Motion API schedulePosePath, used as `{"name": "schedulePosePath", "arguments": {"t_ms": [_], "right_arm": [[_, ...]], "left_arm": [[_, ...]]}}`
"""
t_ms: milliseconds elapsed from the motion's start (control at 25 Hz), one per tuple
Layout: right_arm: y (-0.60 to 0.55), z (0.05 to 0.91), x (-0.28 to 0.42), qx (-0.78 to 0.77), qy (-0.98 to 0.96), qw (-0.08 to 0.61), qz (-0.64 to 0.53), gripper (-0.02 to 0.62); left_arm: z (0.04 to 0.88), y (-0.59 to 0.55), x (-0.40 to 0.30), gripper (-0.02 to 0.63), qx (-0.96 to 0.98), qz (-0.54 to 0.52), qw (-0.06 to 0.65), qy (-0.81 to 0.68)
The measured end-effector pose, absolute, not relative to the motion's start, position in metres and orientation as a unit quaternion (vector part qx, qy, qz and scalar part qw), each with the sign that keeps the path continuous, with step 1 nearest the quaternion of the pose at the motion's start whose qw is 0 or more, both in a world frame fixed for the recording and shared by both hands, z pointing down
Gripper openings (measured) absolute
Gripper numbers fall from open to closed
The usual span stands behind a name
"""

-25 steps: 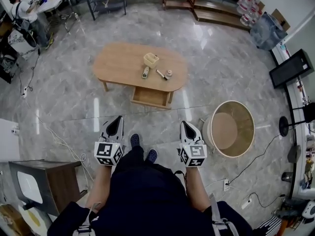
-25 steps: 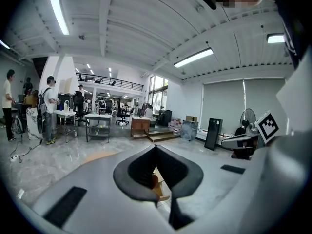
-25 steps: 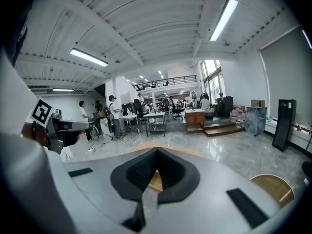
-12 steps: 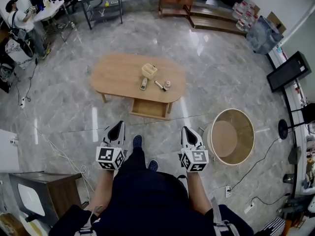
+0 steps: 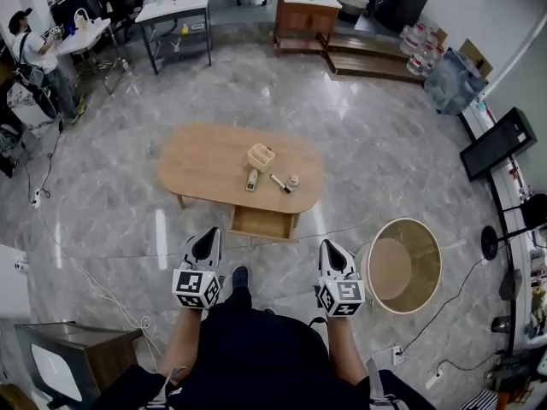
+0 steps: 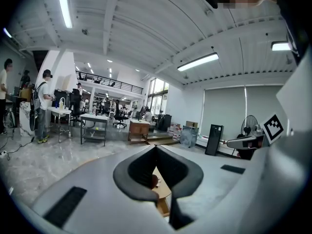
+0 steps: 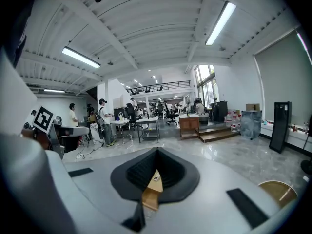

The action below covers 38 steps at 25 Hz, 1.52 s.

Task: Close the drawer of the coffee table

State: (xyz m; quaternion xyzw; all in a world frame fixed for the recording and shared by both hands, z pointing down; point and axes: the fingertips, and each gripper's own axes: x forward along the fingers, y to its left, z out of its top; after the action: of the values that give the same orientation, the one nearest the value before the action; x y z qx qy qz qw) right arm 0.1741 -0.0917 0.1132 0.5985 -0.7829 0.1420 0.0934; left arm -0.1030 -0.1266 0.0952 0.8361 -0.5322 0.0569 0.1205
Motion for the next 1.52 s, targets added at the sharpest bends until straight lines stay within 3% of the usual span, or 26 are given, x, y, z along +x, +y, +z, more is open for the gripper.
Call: {"name": "schedulePosePath", "arguments": {"t_ms": [720, 1520], "right_arm": [[-0.194, 0.118, 0.136, 0.643, -0.745, 0.085, 0.152, 0.026], [-0.197, 0.132, 0.134, 0.643, -0.74, 0.096, 0.17, 0.026]], "left_arm": [[0.106, -0.237, -0.142, 0.025, 0.858, 0.07, 0.128, -0.492], [0.119, -0.257, -0.144, 0.025, 0.859, 0.078, 0.144, -0.486]]}}
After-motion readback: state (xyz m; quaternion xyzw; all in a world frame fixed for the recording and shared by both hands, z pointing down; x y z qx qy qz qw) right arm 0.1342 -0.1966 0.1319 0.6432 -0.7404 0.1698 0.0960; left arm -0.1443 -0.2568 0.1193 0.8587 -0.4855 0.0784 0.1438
